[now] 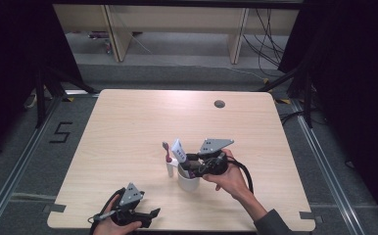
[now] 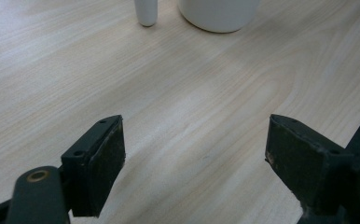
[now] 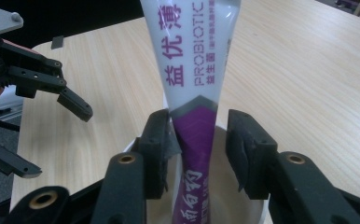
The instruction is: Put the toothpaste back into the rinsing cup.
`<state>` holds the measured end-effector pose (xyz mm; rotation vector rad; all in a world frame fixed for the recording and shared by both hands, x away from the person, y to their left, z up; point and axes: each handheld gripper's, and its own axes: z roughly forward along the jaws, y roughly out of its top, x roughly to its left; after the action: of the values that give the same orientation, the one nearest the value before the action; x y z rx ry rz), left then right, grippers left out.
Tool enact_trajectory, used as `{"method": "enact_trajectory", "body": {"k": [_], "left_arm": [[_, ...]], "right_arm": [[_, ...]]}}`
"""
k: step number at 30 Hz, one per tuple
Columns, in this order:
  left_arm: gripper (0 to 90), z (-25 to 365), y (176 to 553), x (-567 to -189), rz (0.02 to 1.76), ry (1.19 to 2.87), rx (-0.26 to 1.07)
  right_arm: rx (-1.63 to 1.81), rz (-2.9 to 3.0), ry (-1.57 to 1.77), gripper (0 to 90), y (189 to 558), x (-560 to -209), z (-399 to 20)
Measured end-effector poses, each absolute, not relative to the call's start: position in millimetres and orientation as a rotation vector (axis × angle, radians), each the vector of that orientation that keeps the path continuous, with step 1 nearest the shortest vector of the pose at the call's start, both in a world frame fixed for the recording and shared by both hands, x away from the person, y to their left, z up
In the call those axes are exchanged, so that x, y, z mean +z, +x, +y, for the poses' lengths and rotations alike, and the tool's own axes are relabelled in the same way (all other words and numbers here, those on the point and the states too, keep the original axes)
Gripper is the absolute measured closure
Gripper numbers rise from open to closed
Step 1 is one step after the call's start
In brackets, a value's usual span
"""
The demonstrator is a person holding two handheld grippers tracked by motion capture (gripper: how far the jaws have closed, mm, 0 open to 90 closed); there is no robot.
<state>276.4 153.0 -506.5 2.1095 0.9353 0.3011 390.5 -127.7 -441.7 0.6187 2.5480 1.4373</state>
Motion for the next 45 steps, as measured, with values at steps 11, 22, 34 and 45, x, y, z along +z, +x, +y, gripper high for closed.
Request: {"method": "enact_trajectory", "body": {"k": [11,22,34,45], "left_arm": [[19.4,153,276,-507,0.931,2.107,0.297],[19.4,153,276,-507,0.934,2.111,0.3],[19.4,153,276,-507,0.933,2.112,0.3],[19.4,153,277,-507,0.935,2.11,0.304]], "right_arm": [[1.45,2.512,0.613,54.8,390,-433,-134],[1.453,2.498,0.63,50.5,391,-428,-140],[1.477,2.439,0.663,45.7,389,-419,-152],[1.502,2.439,0.728,44.6,387,-416,-168]]}}
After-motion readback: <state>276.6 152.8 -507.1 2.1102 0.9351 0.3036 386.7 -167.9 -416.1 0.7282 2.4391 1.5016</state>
